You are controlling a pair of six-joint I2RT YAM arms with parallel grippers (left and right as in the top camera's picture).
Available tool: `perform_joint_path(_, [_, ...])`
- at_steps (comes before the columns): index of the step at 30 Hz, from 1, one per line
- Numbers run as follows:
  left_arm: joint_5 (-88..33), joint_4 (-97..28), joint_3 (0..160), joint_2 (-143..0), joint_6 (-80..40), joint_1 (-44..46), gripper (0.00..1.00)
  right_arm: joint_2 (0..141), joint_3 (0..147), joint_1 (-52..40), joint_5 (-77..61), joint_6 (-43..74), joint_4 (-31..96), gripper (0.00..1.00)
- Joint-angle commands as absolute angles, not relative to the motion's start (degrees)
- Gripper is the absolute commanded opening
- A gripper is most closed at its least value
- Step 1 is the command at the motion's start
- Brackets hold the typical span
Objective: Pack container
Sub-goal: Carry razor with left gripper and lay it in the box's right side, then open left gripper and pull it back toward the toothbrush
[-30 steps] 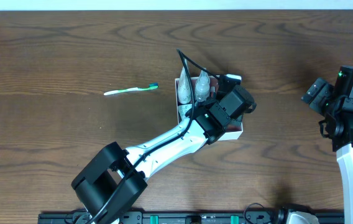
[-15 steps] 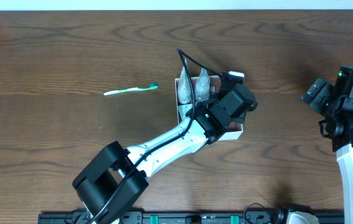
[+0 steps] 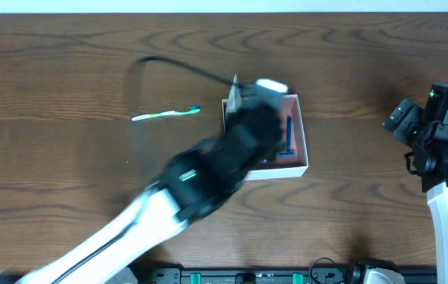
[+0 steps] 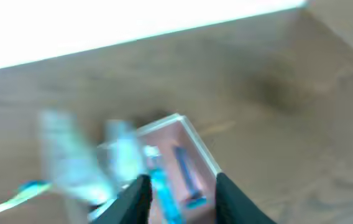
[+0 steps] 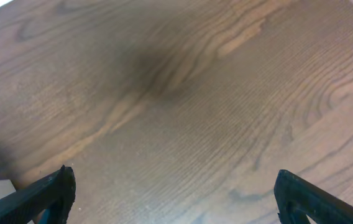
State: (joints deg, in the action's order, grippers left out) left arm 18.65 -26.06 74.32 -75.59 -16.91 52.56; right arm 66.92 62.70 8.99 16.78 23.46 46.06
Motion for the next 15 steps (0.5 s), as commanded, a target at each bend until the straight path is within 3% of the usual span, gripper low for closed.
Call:
perform_joint_path(1, [33.5,-30.3,74.6,-70.1,-14.6,49.4,0.37,66.9,62.8,9.5,17.6,23.6,46.1,0.99])
perform_joint_path(6, [36.2,-29.5,74.6,-68.9,-13.5,37.3,0.38,66.9,62.8,9.5,17.6,23.6,46.1,0.99])
perform_joint_path(15, [10.7,-25.4,74.6,-83.9,-14.2,14.1,0.38,66.9,62.8,9.5,17.6,23.6,46.2,0.99])
